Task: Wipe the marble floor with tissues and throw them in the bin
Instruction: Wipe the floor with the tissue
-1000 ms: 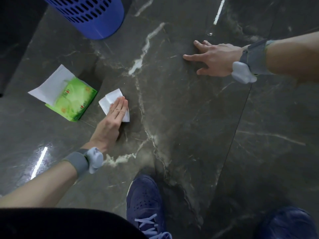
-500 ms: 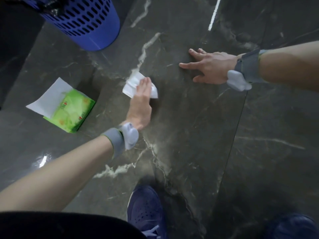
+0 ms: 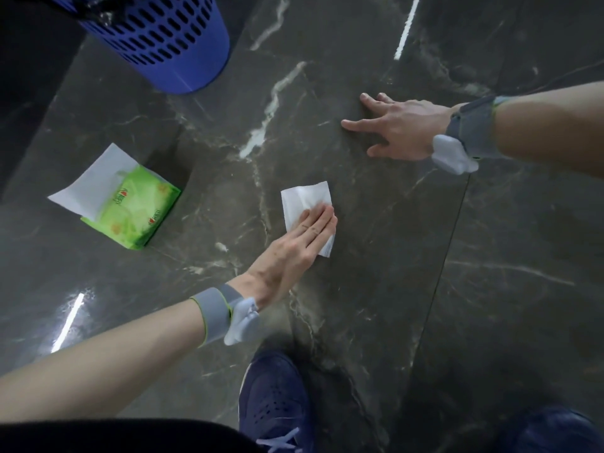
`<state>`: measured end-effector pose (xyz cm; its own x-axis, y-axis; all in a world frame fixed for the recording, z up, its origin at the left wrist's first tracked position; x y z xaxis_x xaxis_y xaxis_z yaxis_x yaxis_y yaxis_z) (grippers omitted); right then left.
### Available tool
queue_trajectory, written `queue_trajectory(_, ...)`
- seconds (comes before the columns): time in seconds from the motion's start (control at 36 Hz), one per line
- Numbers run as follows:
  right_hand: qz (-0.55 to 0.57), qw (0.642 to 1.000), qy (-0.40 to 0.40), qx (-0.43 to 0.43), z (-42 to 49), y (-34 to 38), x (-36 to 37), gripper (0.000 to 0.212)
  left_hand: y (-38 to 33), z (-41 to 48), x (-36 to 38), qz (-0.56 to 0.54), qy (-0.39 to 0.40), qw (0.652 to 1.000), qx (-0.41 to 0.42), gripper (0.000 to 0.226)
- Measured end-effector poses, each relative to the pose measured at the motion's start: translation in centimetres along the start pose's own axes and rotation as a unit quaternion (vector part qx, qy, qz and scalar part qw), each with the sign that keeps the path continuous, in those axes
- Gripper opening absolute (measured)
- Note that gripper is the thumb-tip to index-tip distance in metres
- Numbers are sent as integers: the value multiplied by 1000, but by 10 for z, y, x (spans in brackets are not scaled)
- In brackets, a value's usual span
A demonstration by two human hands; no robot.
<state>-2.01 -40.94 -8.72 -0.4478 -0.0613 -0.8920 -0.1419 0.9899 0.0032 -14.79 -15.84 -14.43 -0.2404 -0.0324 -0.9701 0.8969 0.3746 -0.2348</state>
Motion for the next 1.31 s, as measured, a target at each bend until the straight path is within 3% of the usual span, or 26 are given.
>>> queue_trajectory(0.17, -16, 1000, 6, 8, -1, 2, -4, 69, 10, -24, -14, 21, 77, 995, 56, 71)
queue_trajectory(0.36, -44, 998, 43, 2, 0, 4, -15, 68, 14, -32, -18, 64, 59, 993, 77, 65)
queue_trajectory(0.44, -43, 997, 64, 1, 0, -2, -26, 63, 17, -30, -25, 36, 72, 994, 75, 74)
queue_trajectory(0.58, -74, 995, 64, 11, -3, -21, -51, 60, 47, -7, -70, -41, 81, 996, -4, 100)
queue_trajectory(0.78, -94, 991, 44, 89, -50, -81, -109, 60, 138, 98, -174, 80, 129, 988, -9, 88)
queue_trajectory(0.86, -136, 984, 47, 103, -75, -106, -116, 51, 153, 161, -210, 190, 136, 972, -15, 67)
queue_trajectory(0.94, -119, 985, 37, 117, -92, -132, -116, 49, 141, 219, -229, 191, 126, 971, -65, 48)
queue_trajectory(1.14, -107, 981, 83, 136, -139, -189, -82, 54, 56, 275, -159, 122, 53, 985, -107, 41)
queue_trajectory(1.31, -101, 971, 114, 182, -146, -216, -49, 59, 28, 237, -64, 81, 108, 990, -48, 66)
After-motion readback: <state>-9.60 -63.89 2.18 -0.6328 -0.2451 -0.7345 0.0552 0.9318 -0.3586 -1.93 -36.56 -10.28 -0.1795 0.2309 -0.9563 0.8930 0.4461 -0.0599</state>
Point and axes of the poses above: each hand's wrist, its own z-axis towards the middle knuckle, its own x-axis out of the palm, y = z × x, the point moved 3 cm from there along z, towards the middle knuckle, and after that the axes turned 10 degrees about x, right-handed, at the moved point
